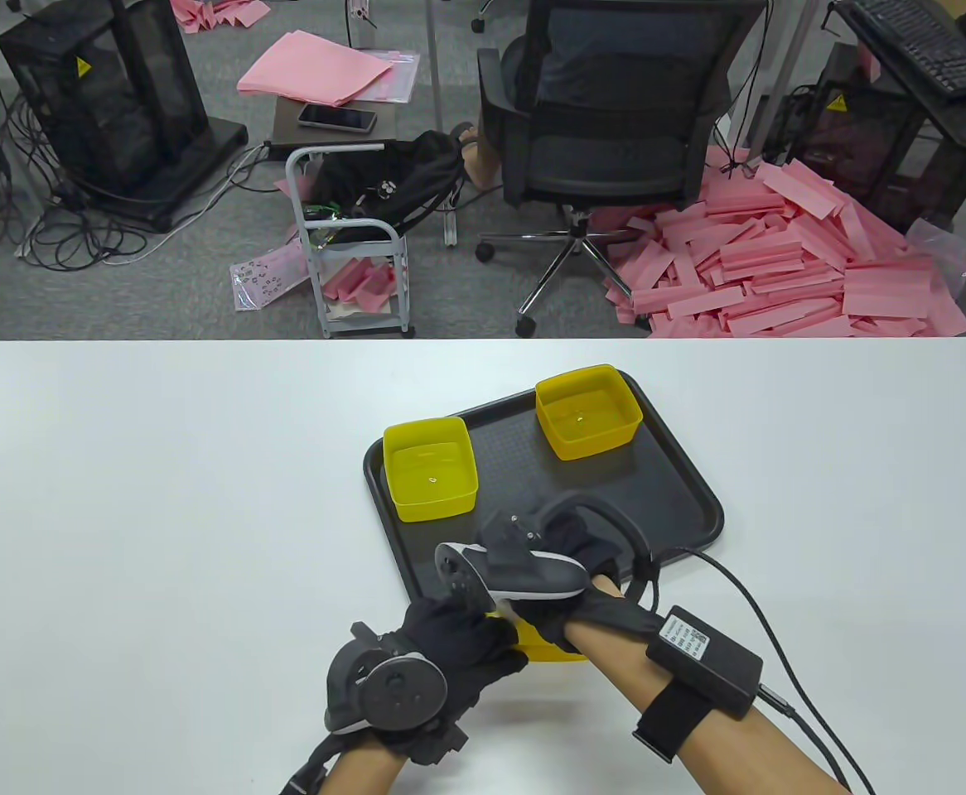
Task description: Wipe plastic food containers with dish cloth
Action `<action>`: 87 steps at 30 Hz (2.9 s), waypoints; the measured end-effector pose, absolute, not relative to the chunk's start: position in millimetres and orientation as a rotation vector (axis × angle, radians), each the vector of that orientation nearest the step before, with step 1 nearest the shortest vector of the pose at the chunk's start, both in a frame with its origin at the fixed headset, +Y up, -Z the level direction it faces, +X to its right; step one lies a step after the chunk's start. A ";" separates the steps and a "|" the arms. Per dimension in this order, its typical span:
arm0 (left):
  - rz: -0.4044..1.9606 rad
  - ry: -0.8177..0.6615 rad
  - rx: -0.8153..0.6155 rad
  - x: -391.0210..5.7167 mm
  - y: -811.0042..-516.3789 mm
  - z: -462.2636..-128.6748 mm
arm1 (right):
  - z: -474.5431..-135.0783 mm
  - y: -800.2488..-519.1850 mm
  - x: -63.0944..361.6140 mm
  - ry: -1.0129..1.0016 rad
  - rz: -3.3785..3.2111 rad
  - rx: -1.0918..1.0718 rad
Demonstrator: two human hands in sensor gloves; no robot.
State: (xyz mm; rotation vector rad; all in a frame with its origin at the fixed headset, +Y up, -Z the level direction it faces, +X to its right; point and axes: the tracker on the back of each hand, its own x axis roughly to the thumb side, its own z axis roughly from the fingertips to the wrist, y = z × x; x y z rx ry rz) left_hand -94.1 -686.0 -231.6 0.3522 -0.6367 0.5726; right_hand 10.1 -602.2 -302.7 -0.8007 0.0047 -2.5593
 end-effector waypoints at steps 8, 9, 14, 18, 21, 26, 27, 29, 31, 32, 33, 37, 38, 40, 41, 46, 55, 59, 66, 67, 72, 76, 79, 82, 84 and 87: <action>0.580 -0.635 0.387 -92.9 -684.0 -229.6 | -308.2 -605.8 18.1 0.140 -2.440 -0.706; 0.582 -0.631 0.387 -93.6 -683.8 -229.8 | -308.4 -606.3 19.3 0.143 -2.427 -0.700; 0.599 -0.599 0.400 -98.9 -683.9 -231.3 | -310.4 -609.9 27.7 0.138 -2.368 -0.679; 0.606 -0.582 0.401 -101.4 -684.4 -232.9 | -310.0 -610.8 37.0 0.119 -2.335 -0.688; 0.604 -0.574 0.396 -100.6 -685.9 -234.0 | -305.2 -612.5 39.4 0.109 -2.291 -0.711; 0.605 -0.542 0.399 -102.5 -687.0 -236.0 | -293.5 -615.0 37.6 0.016 -2.215 -0.742; 0.607 -0.544 0.397 -102.5 -687.1 -236.0 | -291.1 -615.1 36.6 -0.020 -2.195 -0.716; 0.604 -0.553 0.395 -100.8 -687.4 -235.3 | -288.1 -615.4 34.6 -0.121 -2.173 -0.696; 0.597 -0.551 0.401 -98.8 -687.0 -233.9 | -285.8 -616.0 32.8 -0.183 -2.157 -0.732; 0.596 -0.548 0.400 -98.4 -686.8 -233.6 | -284.1 -616.0 31.1 -0.231 -2.157 -0.725; 0.600 -0.548 0.398 -98.0 -686.6 -233.4 | -283.0 -615.8 29.9 -0.297 -2.168 -0.717; 0.607 -0.547 0.390 -101.4 -688.3 -233.8 | -286.7 -613.0 31.7 -0.479 -2.254 -0.752; 0.601 -0.540 0.392 -102.2 -687.7 -233.7 | -288.7 -610.5 33.7 -0.517 -2.316 -0.757; 0.614 -0.538 0.400 -103.4 -687.2 -233.6 | -292.1 -606.1 36.3 -0.562 -2.396 -0.780; 0.618 -0.538 0.400 -103.4 -686.7 -233.6 | -291.4 -603.9 38.2 -0.578 -2.437 -0.792; 0.645 -0.557 0.425 -100.7 -683.5 -229.3 | -296.7 -594.9 35.5 -0.644 -2.628 -0.865; 0.650 -0.560 0.455 -101.7 -677.5 -225.7 | -303.6 -583.3 18.7 -0.380 -2.712 -0.849; 0.626 -0.576 0.452 -97.3 -679.1 -224.2 | -301.3 -583.5 3.9 -0.184 -2.642 -0.819; 0.621 -0.556 0.458 -99.5 -681.7 -226.4 | -304.8 -592.9 2.3 0.056 -2.458 -0.735; 0.631 -0.550 0.460 -100.9 -681.9 -226.8 | -305.9 -594.6 6.4 0.064 -2.443 -0.726; 0.634 -0.500 0.467 -108.0 -682.7 -230.1 | -305.6 -601.3 23.6 0.011 -2.327 -0.685; 0.583 -0.500 0.468 -103.7 -685.2 -230.7 | -298.4 -604.3 28.2 -0.170 -2.296 -0.747; 0.567 -0.500 0.467 -102.0 -686.7 -231.2 | -295.4 -606.1 27.6 -0.389 -2.339 -0.746; 0.572 -0.505 0.460 -101.8 -687.3 -230.7 | -294.9 -604.3 32.4 -0.512 -2.380 -0.733; 0.571 -0.508 0.456 -101.6 -687.3 -230.5 | -298.4 -603.8 35.7 -0.642 -2.505 -0.721; 0.601 -0.509 0.452 -100.8 -687.6 -230.3 | -302.5 -602.9 37.7 -0.677 -2.647 -0.824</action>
